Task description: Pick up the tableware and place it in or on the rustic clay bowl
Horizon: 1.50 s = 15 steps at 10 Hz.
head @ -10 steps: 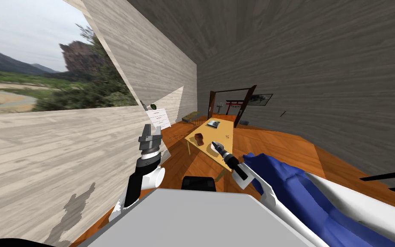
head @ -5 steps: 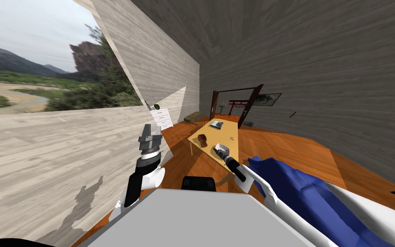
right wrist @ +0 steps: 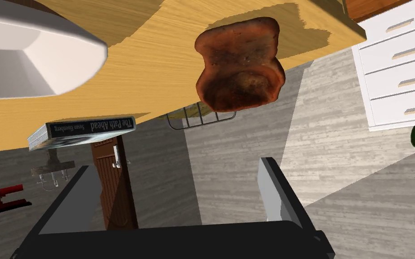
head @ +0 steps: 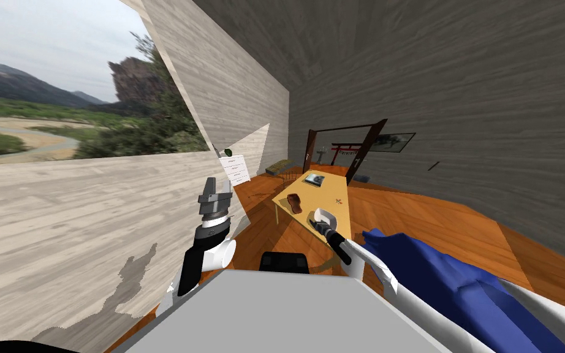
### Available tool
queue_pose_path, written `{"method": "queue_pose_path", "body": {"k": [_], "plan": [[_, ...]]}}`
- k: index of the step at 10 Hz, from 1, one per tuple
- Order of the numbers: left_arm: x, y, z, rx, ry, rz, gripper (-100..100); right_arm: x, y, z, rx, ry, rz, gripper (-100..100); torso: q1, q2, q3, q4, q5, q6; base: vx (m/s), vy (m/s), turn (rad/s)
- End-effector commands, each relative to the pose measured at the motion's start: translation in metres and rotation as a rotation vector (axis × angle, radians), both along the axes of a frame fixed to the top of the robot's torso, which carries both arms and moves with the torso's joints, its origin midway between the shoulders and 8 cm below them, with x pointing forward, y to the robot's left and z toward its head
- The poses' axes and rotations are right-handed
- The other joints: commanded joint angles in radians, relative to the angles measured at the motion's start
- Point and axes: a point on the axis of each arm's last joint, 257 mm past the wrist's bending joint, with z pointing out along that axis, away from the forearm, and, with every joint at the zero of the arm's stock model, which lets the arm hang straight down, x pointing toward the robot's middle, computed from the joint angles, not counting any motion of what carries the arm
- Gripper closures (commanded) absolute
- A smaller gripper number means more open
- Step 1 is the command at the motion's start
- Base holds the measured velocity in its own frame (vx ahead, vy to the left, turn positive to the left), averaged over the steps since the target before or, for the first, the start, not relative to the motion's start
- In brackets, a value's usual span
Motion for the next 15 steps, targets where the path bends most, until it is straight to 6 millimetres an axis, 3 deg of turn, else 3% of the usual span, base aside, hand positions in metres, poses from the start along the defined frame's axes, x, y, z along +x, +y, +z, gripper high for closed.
{"method": "queue_pose_path", "body": {"k": [1,2,3,5,6,8,9,11,12,15], "plan": [[0.000,0.000,0.000,0.000,0.000,0.000,0,-0.014,-0.030,-0.022,-0.134,0.047,0.009,-100,0.000,0.000,0.000,0.000,0.000,0.000,0.078,0.093,0.074],[0.000,0.000,0.000,0.000,0.000,0.000,0,-0.023,-0.049,-0.033,-0.234,0.071,0.027,-100,0.000,0.000,0.000,0.000,0.000,0.000,0.102,0.095,0.097],[0.000,0.000,0.000,0.000,0.000,0.000,0,-0.026,-0.053,-0.038,-0.242,0.083,0.024,-100,0.000,-0.001,-0.001,0.000,0.000,0.000,0.070,0.061,0.030],[0.000,0.000,0.000,0.000,0.000,0.000,0,-0.051,-0.098,-0.063,-0.448,0.150,0.061,-100,-0.002,0.001,0.000,0.000,0.000,0.000,0.083,0.073,0.073],[0.000,0.000,0.000,0.000,0.000,0.000,0,-0.051,-0.099,-0.063,-0.450,0.151,0.060,-100,-0.001,0.000,0.000,0.000,0.000,0.000,0.072,0.059,0.037],[0.000,0.000,0.000,0.000,0.000,0.000,0,-0.074,-0.141,-0.077,-0.635,0.207,0.102,-100,-0.002,0.001,0.001,0.000,0.000,0.000,0.083,0.068,0.075],[0.000,0.000,0.000,0.000,0.000,0.000,0,-0.077,-0.144,-0.080,-0.642,0.216,0.102,-100,-0.001,0.000,0.000,0.000,0.000,0.000,0.074,0.067,0.022],[0.000,0.000,0.000,0.000,0.000,0.000,0,-0.102,-0.181,-0.090,-0.805,0.273,0.153,-100,-0.002,0.002,0.001,0.000,0.000,0.000,0.069,0.062,0.065],[0.000,0.000,0.000,0.000,0.000,0.000,0,-0.103,-0.184,-0.091,-0.810,0.277,0.151,-100,-0.002,0.001,0.001,0.000,0.000,0.000,0.066,0.034,0.019],[0.000,0.000,0.000,0.000,0.000,0.000,0,-0.139,-0.228,-0.100,-1.005,0.357,0.228,-100,-0.003,0.001,0.001,0.000,-0.001,0.000,0.073,0.042,0.053]]}}
